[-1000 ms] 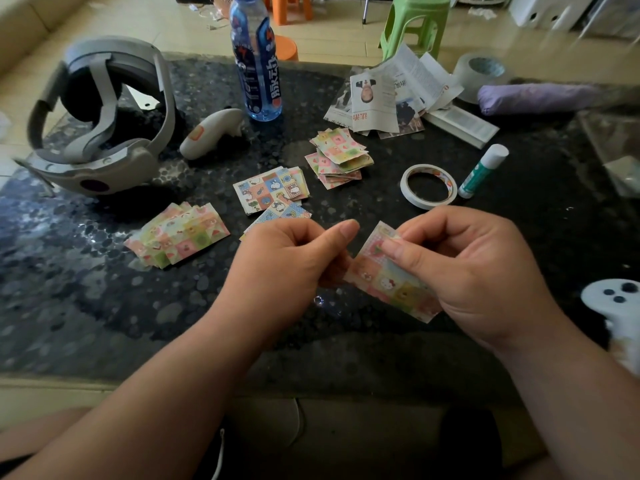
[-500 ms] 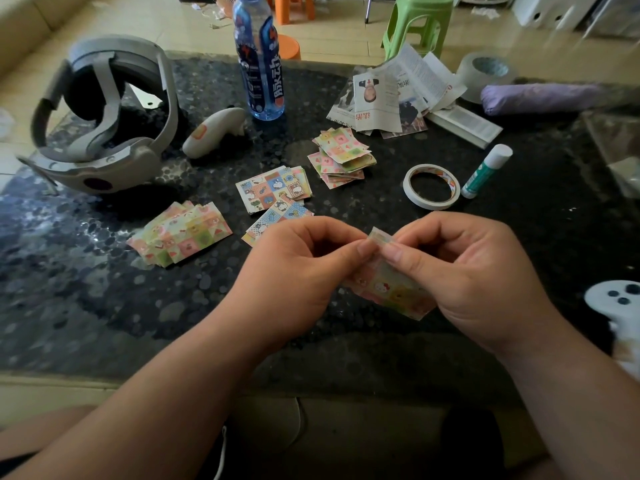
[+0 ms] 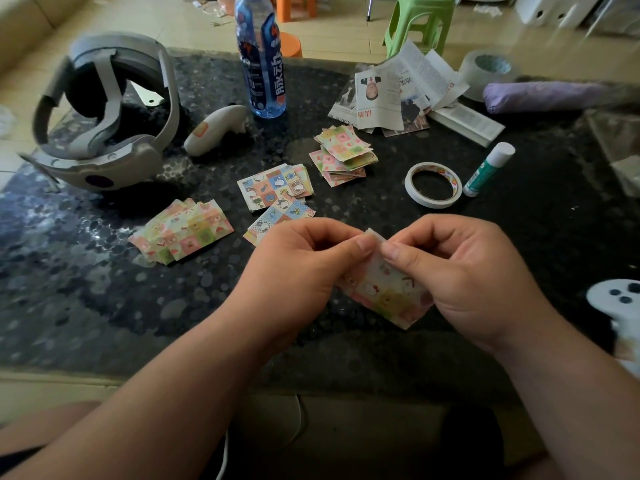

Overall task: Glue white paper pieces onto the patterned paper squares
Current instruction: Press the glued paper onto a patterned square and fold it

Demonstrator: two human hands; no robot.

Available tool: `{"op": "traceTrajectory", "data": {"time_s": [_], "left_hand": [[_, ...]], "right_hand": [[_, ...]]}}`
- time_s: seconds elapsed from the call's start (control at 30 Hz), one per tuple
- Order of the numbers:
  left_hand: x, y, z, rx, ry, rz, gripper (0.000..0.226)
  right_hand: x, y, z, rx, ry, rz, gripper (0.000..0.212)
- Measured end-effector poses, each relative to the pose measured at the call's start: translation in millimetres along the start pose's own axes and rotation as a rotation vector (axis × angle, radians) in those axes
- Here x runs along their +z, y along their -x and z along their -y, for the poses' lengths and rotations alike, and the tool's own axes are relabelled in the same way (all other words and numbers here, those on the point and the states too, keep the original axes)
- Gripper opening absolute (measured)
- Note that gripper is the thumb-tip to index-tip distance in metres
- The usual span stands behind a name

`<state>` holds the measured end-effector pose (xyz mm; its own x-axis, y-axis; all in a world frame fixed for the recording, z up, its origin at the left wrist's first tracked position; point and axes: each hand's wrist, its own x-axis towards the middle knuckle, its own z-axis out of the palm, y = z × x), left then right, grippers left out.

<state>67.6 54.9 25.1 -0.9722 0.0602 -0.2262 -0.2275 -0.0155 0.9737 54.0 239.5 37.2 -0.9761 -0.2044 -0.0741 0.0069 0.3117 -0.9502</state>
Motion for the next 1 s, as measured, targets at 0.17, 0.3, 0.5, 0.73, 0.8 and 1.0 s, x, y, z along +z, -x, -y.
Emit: {"op": "traceTrajectory", "data": {"time_s": [0.17,0.3,0.5,0.73,0.8,1.0], "left_hand": [[4.9,0.7,3.4,-0.083,0.120,-0.048,0.010],[4.5,-0.8,4.1,-0.116,0.189,-0.069,0.019],[1.9,-1.4,-0.2,-0.196,0.204,0.045,0.026],[-4.2,-0.9,-2.1,-0.216,0.109,0.073,0.022],[-3.6,-0.7,-1.9,-0.213,0.106,0.071,0.022],[-2.5,0.5,-2.5,-0.207,0.125,0.107,0.024]], "right_hand": [[2.3,-1.1,1.9,0.103,-0.082,0.009,0.023],[3.0,-2.5,3.1,0.183,-0.188,0.030,0.027],[0.7,-3.6,3.2,0.214,-0.187,0.020,0.015],[0.4,-4.3,3.9,0.220,-0.218,-0.019,0.013],[0.6,-4.4,5.2,0.216,-0.223,-0.026,0.014],[-0.5,-2.9,8.8,0.207,-0.213,-0.029,0.016]]}}
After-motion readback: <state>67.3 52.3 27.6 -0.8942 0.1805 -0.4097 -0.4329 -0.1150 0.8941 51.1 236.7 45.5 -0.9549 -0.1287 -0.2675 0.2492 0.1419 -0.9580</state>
